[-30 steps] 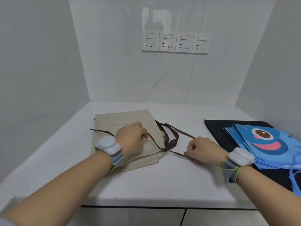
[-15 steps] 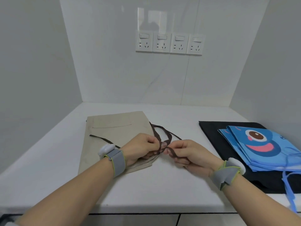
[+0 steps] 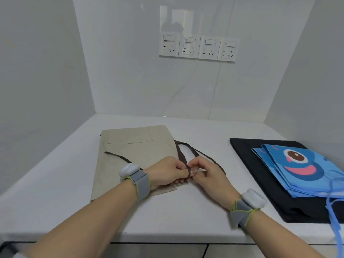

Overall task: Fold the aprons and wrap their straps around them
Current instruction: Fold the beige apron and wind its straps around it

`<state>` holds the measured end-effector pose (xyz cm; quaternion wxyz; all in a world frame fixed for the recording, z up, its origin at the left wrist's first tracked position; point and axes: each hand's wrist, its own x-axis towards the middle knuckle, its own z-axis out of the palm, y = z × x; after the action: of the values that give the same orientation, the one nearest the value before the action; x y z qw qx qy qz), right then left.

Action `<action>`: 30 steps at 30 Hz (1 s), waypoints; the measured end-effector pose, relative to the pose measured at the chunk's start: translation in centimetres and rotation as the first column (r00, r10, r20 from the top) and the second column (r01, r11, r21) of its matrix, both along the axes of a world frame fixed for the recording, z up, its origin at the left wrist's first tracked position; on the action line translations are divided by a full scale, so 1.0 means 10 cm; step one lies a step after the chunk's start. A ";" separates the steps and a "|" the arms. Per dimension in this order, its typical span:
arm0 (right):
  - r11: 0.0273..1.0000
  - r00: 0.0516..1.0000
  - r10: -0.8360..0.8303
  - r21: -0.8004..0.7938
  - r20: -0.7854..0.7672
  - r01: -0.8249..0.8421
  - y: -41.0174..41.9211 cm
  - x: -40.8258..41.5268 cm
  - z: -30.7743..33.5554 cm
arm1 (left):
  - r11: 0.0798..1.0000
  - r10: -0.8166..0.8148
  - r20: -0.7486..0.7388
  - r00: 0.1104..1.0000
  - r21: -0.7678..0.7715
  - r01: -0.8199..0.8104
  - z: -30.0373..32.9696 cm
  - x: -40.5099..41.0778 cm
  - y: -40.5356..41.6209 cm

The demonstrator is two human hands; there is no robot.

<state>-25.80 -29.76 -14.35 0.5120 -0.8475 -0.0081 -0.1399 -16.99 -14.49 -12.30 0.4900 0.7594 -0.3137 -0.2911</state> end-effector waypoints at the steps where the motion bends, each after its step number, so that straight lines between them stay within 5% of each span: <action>1: 0.999 1.000 -0.012 -0.037 -0.005 0.012 0.01 -0.01 0.00 | 1.000 0.007 0.011 1.000 0.000 -0.007 0.00 -0.01 0.00; 7: 0.970 0.995 -0.101 -0.223 -0.021 0.093 0.07 -0.04 -0.01 | 0.998 0.047 0.284 0.958 0.014 -0.053 -0.04 -0.01 -0.01; 15: 0.984 0.998 -0.065 -0.164 0.000 0.064 0.03 -0.06 0.00 | 0.981 0.019 0.759 0.651 0.111 -0.158 0.13 0.04 0.23; 24: 0.934 0.986 -0.161 -0.331 -0.049 0.136 -0.36 -0.24 0.16 | 0.919 -0.178 0.887 0.426 0.305 -0.251 0.37 0.14 0.53; 30: 0.739 0.968 -0.214 -0.670 -0.131 0.073 -0.45 -0.27 0.23 | 0.848 -0.386 0.866 0.319 0.469 -0.247 0.32 0.12 0.45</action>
<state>-28.51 -34.21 -12.09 0.1654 -0.9810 0.0601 -0.0816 -15.78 -9.99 -9.08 -0.0273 0.8695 -0.4803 0.1116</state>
